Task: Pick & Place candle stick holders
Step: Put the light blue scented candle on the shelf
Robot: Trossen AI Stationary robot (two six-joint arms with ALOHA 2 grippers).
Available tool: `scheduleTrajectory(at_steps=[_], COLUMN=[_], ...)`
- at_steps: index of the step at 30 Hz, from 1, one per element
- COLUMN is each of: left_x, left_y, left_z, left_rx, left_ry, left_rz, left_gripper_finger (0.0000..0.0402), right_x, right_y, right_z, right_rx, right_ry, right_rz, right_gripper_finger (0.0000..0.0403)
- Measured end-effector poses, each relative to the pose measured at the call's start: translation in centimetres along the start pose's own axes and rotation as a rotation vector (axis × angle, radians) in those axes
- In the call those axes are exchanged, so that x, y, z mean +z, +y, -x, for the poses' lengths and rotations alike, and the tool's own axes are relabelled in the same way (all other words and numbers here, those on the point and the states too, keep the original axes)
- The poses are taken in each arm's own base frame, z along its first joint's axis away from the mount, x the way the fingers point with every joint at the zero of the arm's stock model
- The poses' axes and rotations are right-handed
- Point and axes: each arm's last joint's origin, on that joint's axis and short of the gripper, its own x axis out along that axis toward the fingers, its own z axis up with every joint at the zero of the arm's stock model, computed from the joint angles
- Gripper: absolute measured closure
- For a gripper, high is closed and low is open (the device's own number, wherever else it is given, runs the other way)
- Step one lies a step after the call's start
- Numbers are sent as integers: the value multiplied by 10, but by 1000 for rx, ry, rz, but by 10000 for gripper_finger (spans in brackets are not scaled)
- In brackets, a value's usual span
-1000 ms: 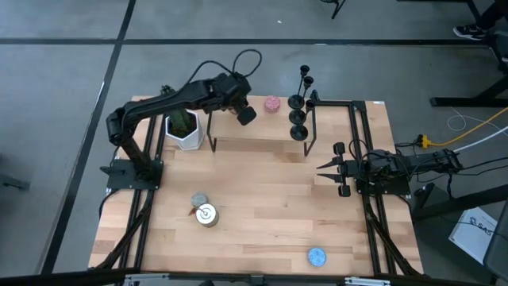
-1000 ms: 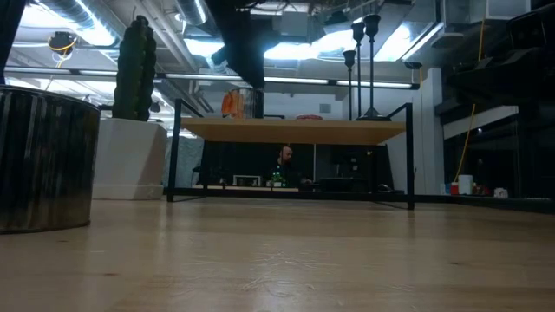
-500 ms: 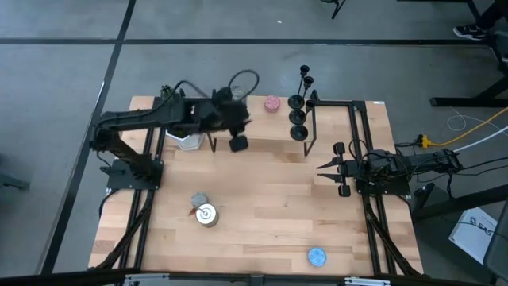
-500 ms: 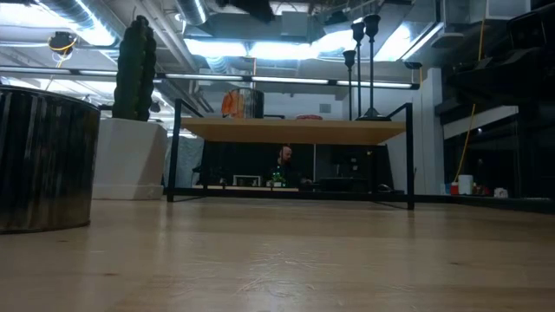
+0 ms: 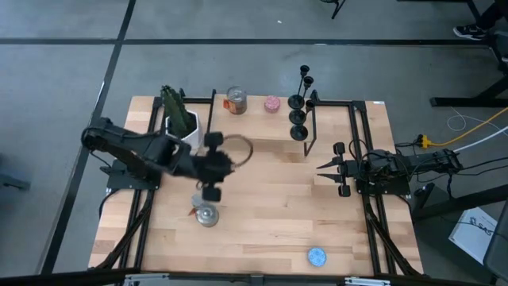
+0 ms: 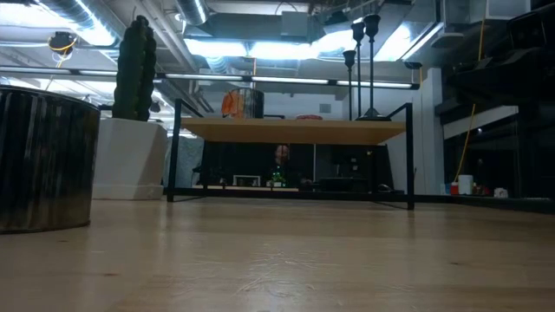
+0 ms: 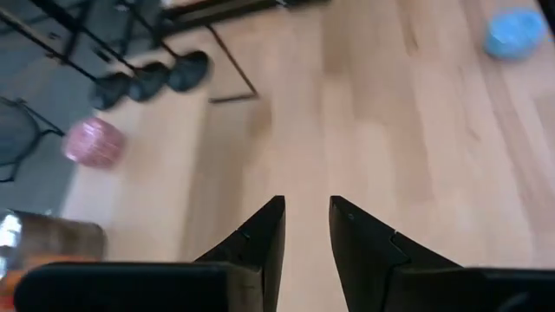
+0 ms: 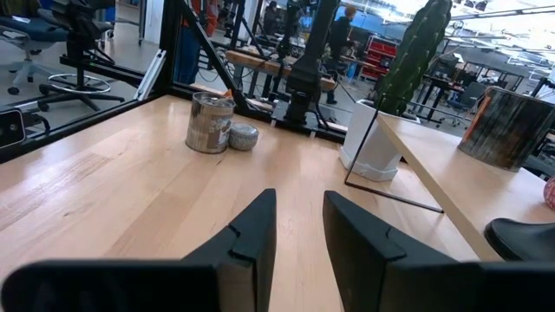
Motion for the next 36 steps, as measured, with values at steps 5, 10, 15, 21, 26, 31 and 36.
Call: scheduleTrajectory(at_steps=[5,10,15,21,26,31,36], left_x=[-19,-40,-58,-78,-94,-107,-113], left_y=[-29,-60,-93,-133,-163,-187,-201], left_z=[18,40,56,59,53,41,25], left_rx=[-57,-83,-33,6,52,60,74], left_ry=[108,193,202,247,306,423,517], left_rz=[-13,31,63,12,-22,24,2], left_gripper_finger=[316,316,316,316,316,316,316], right_x=[0,0,0,0,0,0,0], right_y=[0,0,0,0,0,0,0], right_z=[0,0,0,0,0,0,0], right_rx=[0,0,0,0,0,0,0], right_ry=[0,0,0,0,0,0,0], right_rz=[0,0,0,0,0,0,0], right_gripper_finger=[302,302,302,302,302,302,302])
